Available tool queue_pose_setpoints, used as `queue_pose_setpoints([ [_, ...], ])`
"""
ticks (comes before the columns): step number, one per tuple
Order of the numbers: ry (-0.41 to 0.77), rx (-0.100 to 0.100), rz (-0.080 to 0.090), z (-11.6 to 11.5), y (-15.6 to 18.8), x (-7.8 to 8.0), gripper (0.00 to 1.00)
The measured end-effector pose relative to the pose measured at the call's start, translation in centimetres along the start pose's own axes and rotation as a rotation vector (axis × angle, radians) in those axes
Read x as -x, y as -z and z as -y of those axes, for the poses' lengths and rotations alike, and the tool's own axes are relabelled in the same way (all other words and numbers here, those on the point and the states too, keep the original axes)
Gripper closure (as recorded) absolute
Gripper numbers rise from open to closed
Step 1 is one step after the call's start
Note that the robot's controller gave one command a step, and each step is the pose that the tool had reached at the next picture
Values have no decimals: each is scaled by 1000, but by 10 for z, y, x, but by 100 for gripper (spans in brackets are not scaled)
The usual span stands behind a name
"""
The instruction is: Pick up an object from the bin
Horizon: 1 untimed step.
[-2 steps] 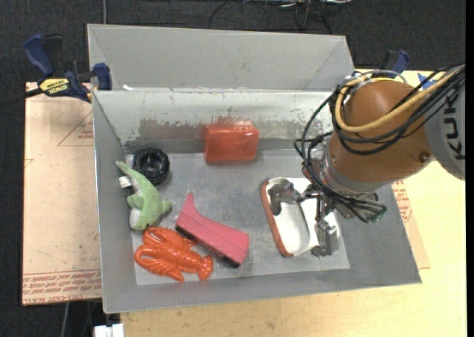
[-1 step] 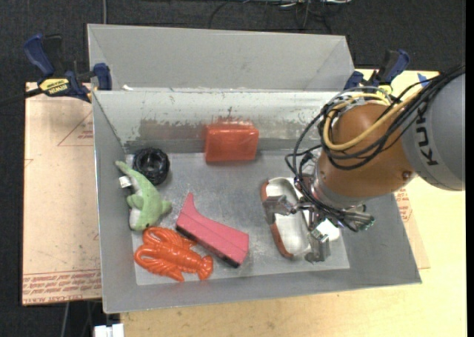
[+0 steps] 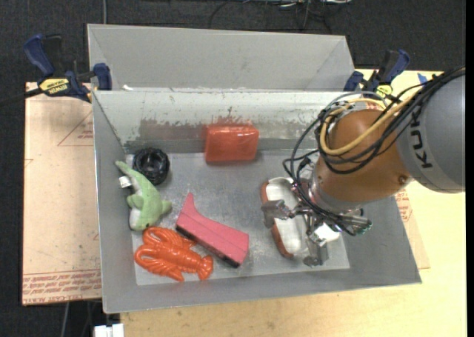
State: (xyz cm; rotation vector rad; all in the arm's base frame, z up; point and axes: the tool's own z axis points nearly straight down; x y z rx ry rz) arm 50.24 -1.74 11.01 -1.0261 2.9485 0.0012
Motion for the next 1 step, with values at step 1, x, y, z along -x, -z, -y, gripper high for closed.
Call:
queue_pose_setpoints([
  [1, 123, -3, 4, 34, -40, -22, 100],
])
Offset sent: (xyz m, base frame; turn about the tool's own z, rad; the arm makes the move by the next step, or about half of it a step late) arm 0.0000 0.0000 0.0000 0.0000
